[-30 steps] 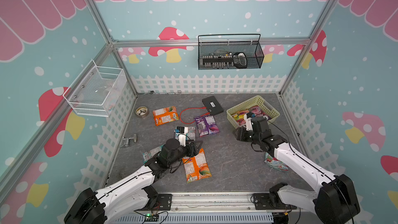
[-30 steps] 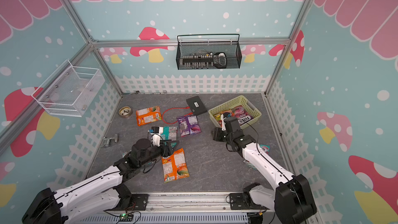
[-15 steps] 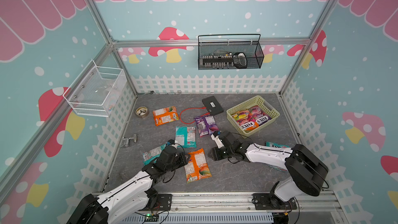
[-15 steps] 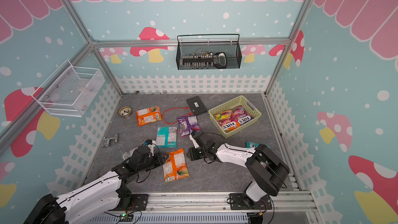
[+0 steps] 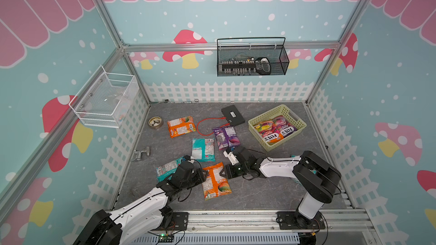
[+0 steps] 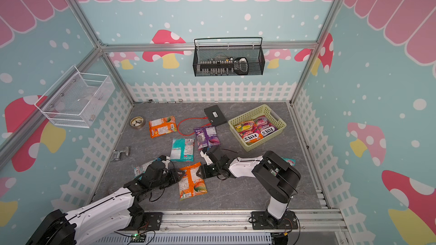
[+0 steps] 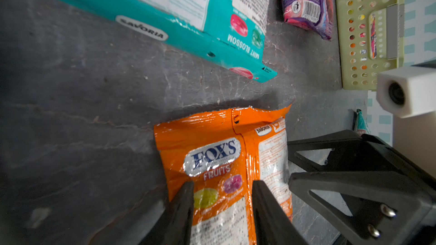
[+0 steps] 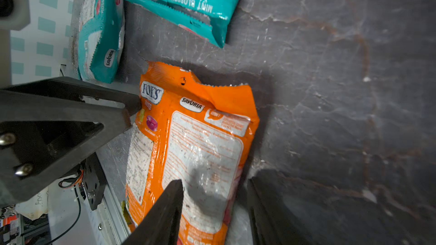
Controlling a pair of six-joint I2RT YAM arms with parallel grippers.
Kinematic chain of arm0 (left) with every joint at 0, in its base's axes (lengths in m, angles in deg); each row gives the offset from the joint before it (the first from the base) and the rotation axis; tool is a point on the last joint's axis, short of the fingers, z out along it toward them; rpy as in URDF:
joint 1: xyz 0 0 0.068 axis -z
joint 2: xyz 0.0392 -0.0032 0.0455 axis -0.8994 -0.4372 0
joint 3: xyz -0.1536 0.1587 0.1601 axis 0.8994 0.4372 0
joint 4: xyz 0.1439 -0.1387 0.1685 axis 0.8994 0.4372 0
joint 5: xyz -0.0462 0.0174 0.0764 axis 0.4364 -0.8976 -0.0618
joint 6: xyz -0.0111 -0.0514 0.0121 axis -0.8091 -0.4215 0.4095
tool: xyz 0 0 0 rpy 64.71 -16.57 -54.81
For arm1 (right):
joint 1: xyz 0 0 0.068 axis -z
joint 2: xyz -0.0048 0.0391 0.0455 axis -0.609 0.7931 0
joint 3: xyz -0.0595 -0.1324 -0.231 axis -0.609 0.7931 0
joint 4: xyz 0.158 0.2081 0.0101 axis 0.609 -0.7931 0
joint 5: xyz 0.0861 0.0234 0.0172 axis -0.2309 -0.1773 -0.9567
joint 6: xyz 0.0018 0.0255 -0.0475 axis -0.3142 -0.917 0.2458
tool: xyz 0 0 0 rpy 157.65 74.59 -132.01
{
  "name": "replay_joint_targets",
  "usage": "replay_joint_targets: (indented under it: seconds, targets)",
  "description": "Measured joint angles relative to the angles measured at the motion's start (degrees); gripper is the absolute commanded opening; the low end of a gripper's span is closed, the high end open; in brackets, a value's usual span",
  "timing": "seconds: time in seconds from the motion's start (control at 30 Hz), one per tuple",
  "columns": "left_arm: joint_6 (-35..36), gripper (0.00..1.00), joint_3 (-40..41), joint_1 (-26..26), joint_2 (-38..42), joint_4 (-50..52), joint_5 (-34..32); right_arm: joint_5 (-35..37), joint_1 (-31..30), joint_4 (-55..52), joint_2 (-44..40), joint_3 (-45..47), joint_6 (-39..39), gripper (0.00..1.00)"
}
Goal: Put the candies in the basket
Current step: Pick up the candy at the center of the board.
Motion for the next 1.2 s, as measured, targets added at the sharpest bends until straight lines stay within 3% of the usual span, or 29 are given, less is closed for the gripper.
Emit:
replay_joint_targets:
  seconds: [0.17, 0.27, 0.53, 0.7, 0.9, 0.97, 1.0, 1.2]
  targets:
    - [-0.42, 0.49, 0.70, -0.02, 0.00, -1.31, 0.04, -1.84, -0.02, 3.54, 1.42, 0.02, -2.05, 0.48]
    - [-0.81, 0.49, 1.01, -0.02, 0.11, -1.84, 0.02, -2.16, 0.00, 5.73, 1.88, 0.46, -3.58, 0.42]
    - [-1.25, 0.53, 1.92, -0.04, 0.66, -3.39, 0.04, -1.77, 0.17, 10.97, 2.16, 1.31, -5.35, 0.00]
    - [-1.11, 0.63, 1.92, -0.09, 1.75, -3.06, 0.37, -1.25, 0.24, 10.34, 0.68, 1.36, -2.54, 0.00]
    - [3.02, 0.78, -2.29, -0.11, 3.54, 0.57, -0.76, 4.81, 0.26, -1.01, -6.73, -2.89, 6.34, 0.00]
    - [5.57, 0.86, -5.27, -0.13, 3.50, 0.74, -2.36, 7.32, 0.31, -4.66, -9.03, -5.35, 9.25, 0.00]
    - [7.26, 0.98, -6.93, -0.13, 3.39, 0.26, -3.63, 8.66, 0.39, -6.56, -10.40, -6.69, 10.88, 0.00]
    - [16.17, 0.99, -11.08, -0.48, -0.39, -6.27, -8.24, 14.40, 4.04, -17.09, -15.61, -12.07, 18.29, 0.00]
